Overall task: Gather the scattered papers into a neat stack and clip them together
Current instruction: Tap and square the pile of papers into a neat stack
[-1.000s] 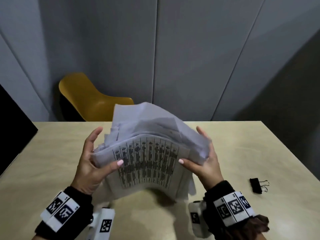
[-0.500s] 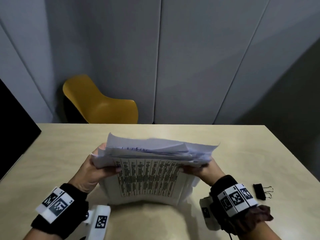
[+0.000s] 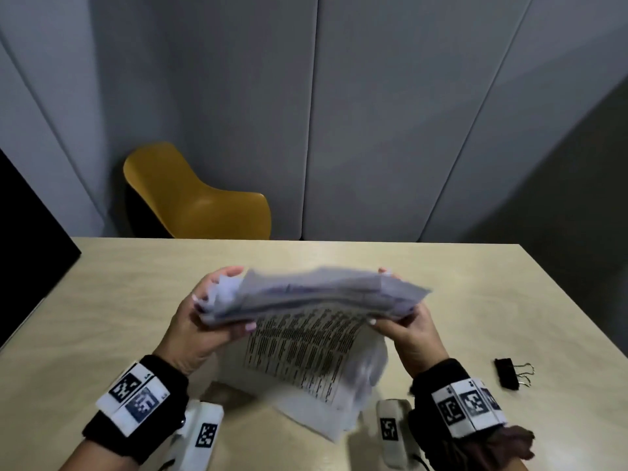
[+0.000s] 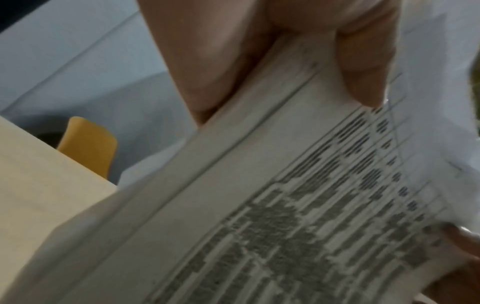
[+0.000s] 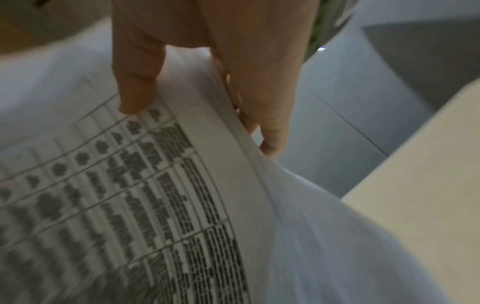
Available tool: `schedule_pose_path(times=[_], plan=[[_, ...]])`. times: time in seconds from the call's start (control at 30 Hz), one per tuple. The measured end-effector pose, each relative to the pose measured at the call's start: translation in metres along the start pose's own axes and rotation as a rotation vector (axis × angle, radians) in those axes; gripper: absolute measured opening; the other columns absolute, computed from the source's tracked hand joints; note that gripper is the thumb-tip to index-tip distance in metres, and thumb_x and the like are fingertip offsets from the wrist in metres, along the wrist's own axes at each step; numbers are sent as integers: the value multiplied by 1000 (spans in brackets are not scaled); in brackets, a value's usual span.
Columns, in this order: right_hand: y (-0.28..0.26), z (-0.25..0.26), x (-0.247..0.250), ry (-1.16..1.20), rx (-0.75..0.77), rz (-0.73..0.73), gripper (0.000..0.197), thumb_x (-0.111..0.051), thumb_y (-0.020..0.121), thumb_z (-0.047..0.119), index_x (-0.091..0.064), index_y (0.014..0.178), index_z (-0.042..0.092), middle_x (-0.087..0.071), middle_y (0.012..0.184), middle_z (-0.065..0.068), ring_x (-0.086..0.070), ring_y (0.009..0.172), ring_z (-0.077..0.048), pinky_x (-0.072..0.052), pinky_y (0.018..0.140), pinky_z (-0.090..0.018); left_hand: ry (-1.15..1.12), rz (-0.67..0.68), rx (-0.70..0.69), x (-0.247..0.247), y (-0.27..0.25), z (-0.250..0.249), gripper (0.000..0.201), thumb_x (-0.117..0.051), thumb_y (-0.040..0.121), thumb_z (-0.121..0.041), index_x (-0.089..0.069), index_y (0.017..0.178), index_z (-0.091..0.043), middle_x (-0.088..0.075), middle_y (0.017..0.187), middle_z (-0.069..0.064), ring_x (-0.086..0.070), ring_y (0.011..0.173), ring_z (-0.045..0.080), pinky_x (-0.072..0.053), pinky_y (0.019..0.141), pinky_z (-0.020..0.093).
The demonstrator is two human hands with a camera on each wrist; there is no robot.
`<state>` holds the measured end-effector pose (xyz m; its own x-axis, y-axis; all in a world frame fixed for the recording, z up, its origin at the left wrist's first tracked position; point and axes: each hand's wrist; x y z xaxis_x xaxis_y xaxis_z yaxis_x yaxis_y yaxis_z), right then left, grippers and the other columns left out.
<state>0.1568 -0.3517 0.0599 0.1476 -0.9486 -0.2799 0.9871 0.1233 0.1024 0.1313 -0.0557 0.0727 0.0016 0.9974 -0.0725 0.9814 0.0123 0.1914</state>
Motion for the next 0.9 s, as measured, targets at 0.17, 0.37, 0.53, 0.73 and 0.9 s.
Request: schedule_pose_path(times=[0.17, 0.37, 0.53, 0.73, 0.9], plan=[[-5, 11, -22, -195, 146, -15, 48, -72, 64, -16, -59, 105, 5, -71, 88, 5, -66, 80, -4, -54, 67, -19, 75, -113, -84, -17, -1, -5, 61, -75, 56, 18, -56, 101, -18, -73, 80, -11, -64, 73, 2, -53, 68, 13], [-8, -9, -15, -283, 106, -52, 44, -66, 73, -17, -56, 101, 15, -71, 89, 4, -67, 81, -1, -54, 69, -16, 116, -119, -16, -12, -10, 3, 47, -78, 64, 4, -57, 98, -22, -71, 78, -20, -63, 76, -1, -49, 66, 7], [-5, -9, -30, -360, 269, -198, 19, -68, 78, -1, -64, 86, 16, -71, 74, 17, -64, 72, 7, -51, 68, -18, 284, -303, -108, -32, -12, -6, 24, -62, 82, -1, -63, 81, -25, -69, 63, -11, -66, 66, 0, -46, 58, 3], [-7, 18, -24, -369, 198, 146, 74, -89, 48, 13, -50, 111, 19, -68, 100, 28, -63, 97, 7, -48, 83, -10, 250, -422, -138, -27, -7, -19, 7, -63, 83, -5, -64, 87, -11, -62, 74, -14, -60, 65, -19, -42, 57, -3], [-2, -1, -14, -494, 151, 63, 24, -74, 72, -1, -70, 82, 20, -72, 74, 23, -66, 74, 6, -51, 69, -12, 259, -375, -162, -30, -10, -26, 17, -59, 84, -5, -61, 85, -21, -63, 66, -40, -60, 72, -21, -43, 63, -3]])
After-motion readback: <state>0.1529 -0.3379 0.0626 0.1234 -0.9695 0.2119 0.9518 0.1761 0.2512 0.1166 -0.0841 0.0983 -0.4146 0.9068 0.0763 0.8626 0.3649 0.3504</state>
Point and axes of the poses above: each hand's wrist, its own y-axis towards the middle knuckle, its own x-axis out of the back of the hand, z = x × y
